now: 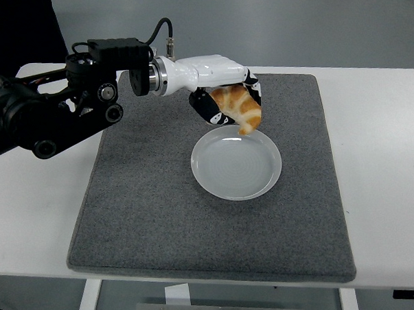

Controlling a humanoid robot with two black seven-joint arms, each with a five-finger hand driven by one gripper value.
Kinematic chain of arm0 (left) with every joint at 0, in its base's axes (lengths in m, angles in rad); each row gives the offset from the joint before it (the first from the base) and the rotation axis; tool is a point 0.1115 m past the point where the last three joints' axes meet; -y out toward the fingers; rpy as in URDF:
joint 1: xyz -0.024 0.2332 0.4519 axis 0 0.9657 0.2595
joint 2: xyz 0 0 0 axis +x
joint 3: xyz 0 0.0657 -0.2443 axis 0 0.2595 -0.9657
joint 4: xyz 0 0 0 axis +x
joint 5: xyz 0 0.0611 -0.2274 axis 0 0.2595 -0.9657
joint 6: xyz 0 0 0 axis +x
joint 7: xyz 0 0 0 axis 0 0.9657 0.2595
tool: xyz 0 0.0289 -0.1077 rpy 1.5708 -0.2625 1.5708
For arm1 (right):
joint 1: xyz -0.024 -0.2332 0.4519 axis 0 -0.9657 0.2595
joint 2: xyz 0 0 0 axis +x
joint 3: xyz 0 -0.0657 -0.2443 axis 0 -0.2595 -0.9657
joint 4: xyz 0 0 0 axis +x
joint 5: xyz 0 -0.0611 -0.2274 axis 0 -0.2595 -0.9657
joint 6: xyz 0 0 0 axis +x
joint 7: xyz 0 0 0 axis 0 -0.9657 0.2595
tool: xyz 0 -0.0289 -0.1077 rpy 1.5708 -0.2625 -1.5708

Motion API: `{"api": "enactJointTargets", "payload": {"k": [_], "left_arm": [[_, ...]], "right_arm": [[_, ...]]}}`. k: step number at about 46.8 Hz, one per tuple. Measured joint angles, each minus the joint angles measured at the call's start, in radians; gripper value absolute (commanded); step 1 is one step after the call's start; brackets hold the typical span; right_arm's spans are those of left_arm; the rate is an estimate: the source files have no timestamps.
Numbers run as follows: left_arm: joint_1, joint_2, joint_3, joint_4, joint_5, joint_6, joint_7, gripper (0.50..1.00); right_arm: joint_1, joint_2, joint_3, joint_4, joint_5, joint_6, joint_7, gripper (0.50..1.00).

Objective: Place the bread on the plate

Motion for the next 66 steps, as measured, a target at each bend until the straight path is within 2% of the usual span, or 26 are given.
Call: {"api": "enactJointTargets", "payload": {"k": [10, 37, 59, 62, 63, 66], "left_arm": [[0.059, -0.050, 0.002, 0.046, 0.043, 0.034, 0.000, 0.500], [0.147, -0.115, 0.110, 0.130, 0.112, 0.207, 0.000, 0.500], [0.175, -0.125, 0.112, 0.143, 0.112, 0.218, -0.006, 0.500], [0.182, -0.125, 0.112, 0.143, 0.110, 0.218, -0.008, 0.700], [0.184, -0.125, 0.112, 0.143, 0.110, 0.218, -0.008, 0.749], [0.185, -0.125, 0.111, 0.143, 0.109, 0.218, -0.008, 0.823]], "right_arm": [[-0.001, 0.000, 0.000, 0.000, 0.000, 0.000, 0.000, 0.952], [0.000, 0.000, 0.000, 0.000, 0.000, 0.000, 0.000, 0.952], [0.000, 0.000, 0.000, 0.000, 0.000, 0.000, 0.000, 0.954], [0.000, 0.000, 0.000, 0.000, 0.000, 0.000, 0.000, 0.954], [0.000, 0.000, 0.000, 0.000, 0.000, 0.000, 0.000, 0.952], [0.000, 0.000, 0.000, 0.000, 0.000, 0.000, 0.000, 0.952]]}}
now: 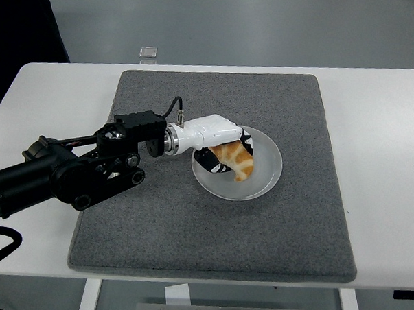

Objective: Place the bread on the plate

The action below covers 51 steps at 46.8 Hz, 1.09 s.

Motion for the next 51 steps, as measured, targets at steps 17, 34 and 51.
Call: {"api": "enactJointTargets", "payload": {"k": [17, 34, 51], "left_arm": [[0.002, 0.002, -0.001, -0.005, -0.013, -0.002, 0.001, 0.996], [-0.020, 0.020, -0.034, -0.040, -0.256, -0.016, -0.006, 1.000], [-0.091, 0.127, -0.127, -0.064, -0.606, -0.136, -0.006, 1.000]], "right_arm": [[0.000, 0.000, 0.000, 0.000, 0.000, 0.000, 0.000, 0.952], [0.000, 0.000, 0.000, 0.000, 0.000, 0.000, 0.000, 0.952], [0.001, 0.000, 0.000, 0.000, 0.000, 0.000, 0.000, 0.952]]}}
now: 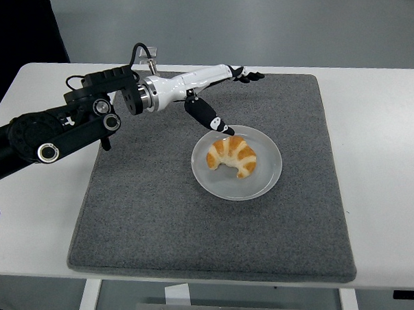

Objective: Place the bread on the plate

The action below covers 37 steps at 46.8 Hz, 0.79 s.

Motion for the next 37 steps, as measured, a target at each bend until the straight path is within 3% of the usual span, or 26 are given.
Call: {"api": "enactJointTargets", "payload": {"k": [9, 25, 37], "left_arm": [[0.020, 0.050, -0.089, 0.008, -0.152, -0.087, 0.001, 1.000], [0.023, 0.122, -0.130, 0.161, -0.585, -0.100, 0.001, 1.000], [0.058, 0.123, -0.133, 0.213, -0.702, -0.102, 0.001, 0.999]], "right_arm": [[0.000, 0.000, 0.000, 0.000, 0.000, 0.000, 0.000, 0.952], [0.000, 0.000, 0.000, 0.000, 0.000, 0.000, 0.000, 0.952], [0.000, 0.000, 0.000, 0.000, 0.000, 0.000, 0.000, 0.952]]}}
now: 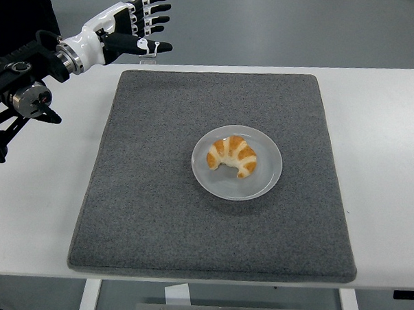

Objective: Place the bread on the plate

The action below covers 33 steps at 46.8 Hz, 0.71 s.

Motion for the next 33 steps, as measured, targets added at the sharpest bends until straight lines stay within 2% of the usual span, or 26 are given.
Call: {"api": "enactJointTargets", "payload": {"k": [11, 23, 33], "left_arm": [[0.052, 0.000, -0.026, 0.017, -0.264, 0.000, 0.000, 0.999], [0.104, -0.003, -0.028, 0.050, -0.461, 0.000, 0.000, 1.000], [0.103, -0.002, -0.033, 0.088, -0.497, -0.005, 0.011, 1.000]], "right_arm": [[0.001, 0.000, 0.000, 0.000, 0.000, 0.000, 0.000, 0.952], [0.000, 0.000, 0.000, 0.000, 0.000, 0.000, 0.000, 0.952], [0.000, 0.000, 0.000, 0.000, 0.000, 0.000, 0.000, 0.952]]}}
